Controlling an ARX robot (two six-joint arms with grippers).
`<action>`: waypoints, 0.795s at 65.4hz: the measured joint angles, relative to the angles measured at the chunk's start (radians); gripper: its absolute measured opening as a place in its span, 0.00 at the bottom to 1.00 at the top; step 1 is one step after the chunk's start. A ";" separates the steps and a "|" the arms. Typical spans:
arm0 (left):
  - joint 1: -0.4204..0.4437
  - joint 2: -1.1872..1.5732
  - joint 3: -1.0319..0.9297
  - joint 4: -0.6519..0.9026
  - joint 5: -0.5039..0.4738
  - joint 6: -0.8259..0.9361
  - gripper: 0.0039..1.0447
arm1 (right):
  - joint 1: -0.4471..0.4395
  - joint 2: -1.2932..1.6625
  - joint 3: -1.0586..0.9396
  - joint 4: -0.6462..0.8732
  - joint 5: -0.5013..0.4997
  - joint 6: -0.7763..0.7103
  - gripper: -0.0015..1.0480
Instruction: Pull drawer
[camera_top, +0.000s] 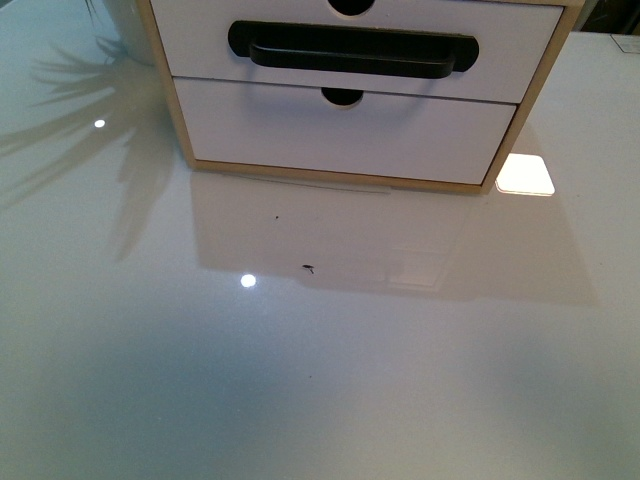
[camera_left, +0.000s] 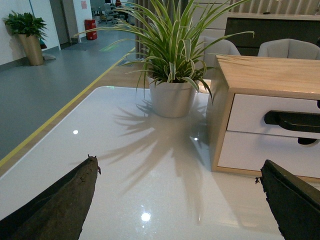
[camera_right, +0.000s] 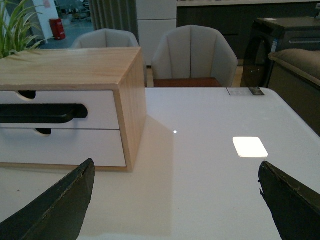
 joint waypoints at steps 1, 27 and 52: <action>0.000 0.000 0.000 0.000 0.000 0.000 0.93 | 0.000 0.000 0.000 0.000 0.000 0.000 0.91; 0.000 0.000 0.000 0.000 0.000 0.000 0.93 | 0.000 0.000 0.000 0.000 0.000 0.000 0.91; 0.000 0.000 0.000 0.000 0.000 0.000 0.93 | 0.000 0.000 0.000 0.000 0.000 0.000 0.91</action>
